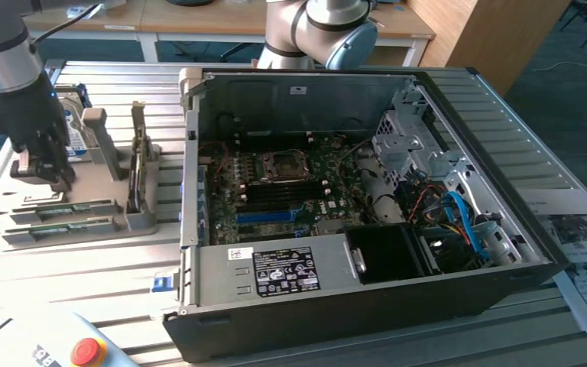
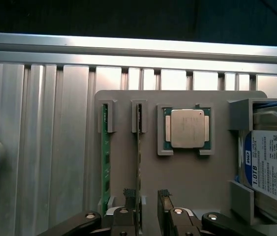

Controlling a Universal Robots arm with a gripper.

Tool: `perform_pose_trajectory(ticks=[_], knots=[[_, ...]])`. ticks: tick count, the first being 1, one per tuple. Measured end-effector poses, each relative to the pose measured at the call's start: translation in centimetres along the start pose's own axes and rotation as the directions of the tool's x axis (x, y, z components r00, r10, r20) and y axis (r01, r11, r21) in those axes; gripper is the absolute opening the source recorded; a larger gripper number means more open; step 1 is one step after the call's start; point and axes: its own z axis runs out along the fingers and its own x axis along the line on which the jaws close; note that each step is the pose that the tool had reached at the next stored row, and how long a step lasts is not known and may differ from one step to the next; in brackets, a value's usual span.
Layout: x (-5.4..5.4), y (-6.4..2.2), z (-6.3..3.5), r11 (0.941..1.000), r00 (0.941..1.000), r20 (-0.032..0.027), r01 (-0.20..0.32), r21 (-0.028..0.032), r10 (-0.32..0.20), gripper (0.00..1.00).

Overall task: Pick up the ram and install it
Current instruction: 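Pick up the ram and move it above insertion slot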

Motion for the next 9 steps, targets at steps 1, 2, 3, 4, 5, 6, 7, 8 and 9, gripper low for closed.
perform_pose_trajectory(ticks=[1,2,3,4,5,6,7,8,9], knots=[[0.0,0.0,0.1,1.0,1.0,0.0,0.0,0.0,0.0,0.31],[0.0,-0.01,0.2,1.0,1.0,0.0,0.0,0.0,0.0,0.31],[0.0,-0.01,0.29,1.0,1.0,0.0001,0.0,0.0001,0.0,0.31],[0.0,-0.01,0.37,1.0,1.0,0.0,0.0,0.0001,0.0,0.31],[0.01,-0.01,0.42,1.0,1.0,-0.0001,0.0,-0.0001,0.0,0.31],[0.01,-0.01,0.42,1.0,1.0,-0.0001,0.0,-0.0001,0.0,0.31],[0.01,-0.01,0.42,1.0,1.0,-0.0001,0.0,-0.0002,0.0,0.31],[0.01,-0.01,0.42,1.0,1.0,-0.0001,0.0,-0.0001,0.0,0.31],[0.0,-0.01,0.42,1.0,1.0,0.0,0.0,-0.0001,0.0,0.31]])
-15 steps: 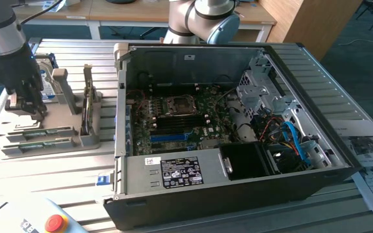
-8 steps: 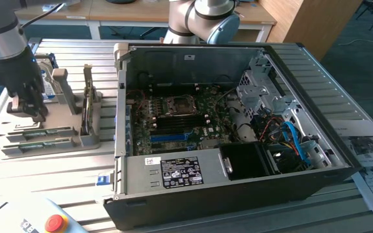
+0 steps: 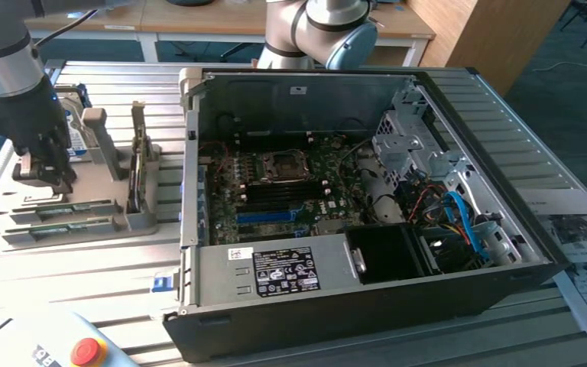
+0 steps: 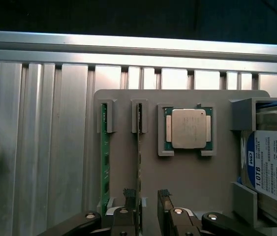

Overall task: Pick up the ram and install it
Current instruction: 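Pick up the ram and move it above insertion slot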

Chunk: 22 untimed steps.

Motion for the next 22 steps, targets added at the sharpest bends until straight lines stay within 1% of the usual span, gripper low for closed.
perform_pose_trajectory(ticks=[4,7,13,22], knots=[[0.0,0.0,0.02,1.0,1.0,0.0002,0.0,0.0003,0.0,0.31],[0.3,0.0,0.0,1.0,1.0,0.0,0.0,0.0001,0.0,0.31],[1.1,0.01,-0.01,1.0,1.0,0.0,0.0,0.0001,0.0,0.31],[2.6,0.04,-0.02,1.0,1.0,0.0001,0.0,0.0,0.0,0.31]])
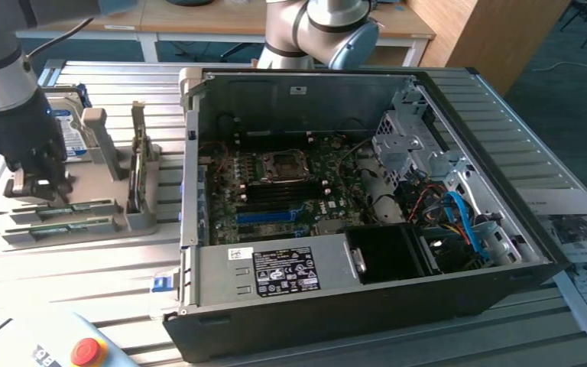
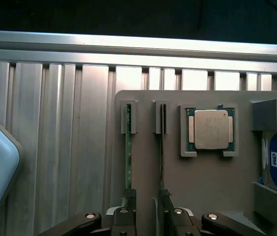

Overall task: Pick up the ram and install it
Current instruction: 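Pick up the ram and move it above insertion slot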

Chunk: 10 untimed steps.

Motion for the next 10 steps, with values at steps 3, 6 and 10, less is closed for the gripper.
perform_pose_trajectory(ticks=[3,6,10], knots=[[0.5,0.0,0.0,1.0,1.0,0.0,0.0,0.0001,0.0,0.31],[1.0,0.01,-0.01,1.0,1.0,0.0,0.0,0.0001,0.0,0.31],[1.4,0.02,-0.01,1.0,1.0,0.0,0.0,0.0001,0.0,0.31]])
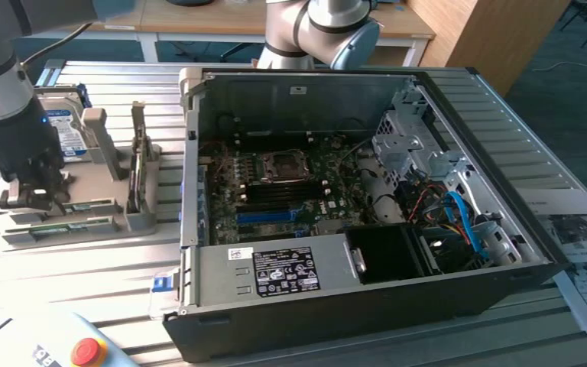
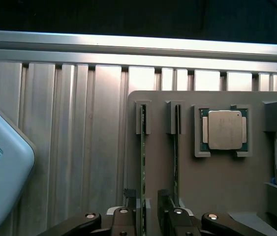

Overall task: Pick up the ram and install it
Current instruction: 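Pick up the ram and move it above insertion slot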

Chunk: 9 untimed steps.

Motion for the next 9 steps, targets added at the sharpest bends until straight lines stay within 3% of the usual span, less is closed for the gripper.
perform_pose_trajectory(ticks=[9], knots=[[0.02,0.0,0.35,1.0,1.0,0.0,0.0,0.0,0.0,0.31]])
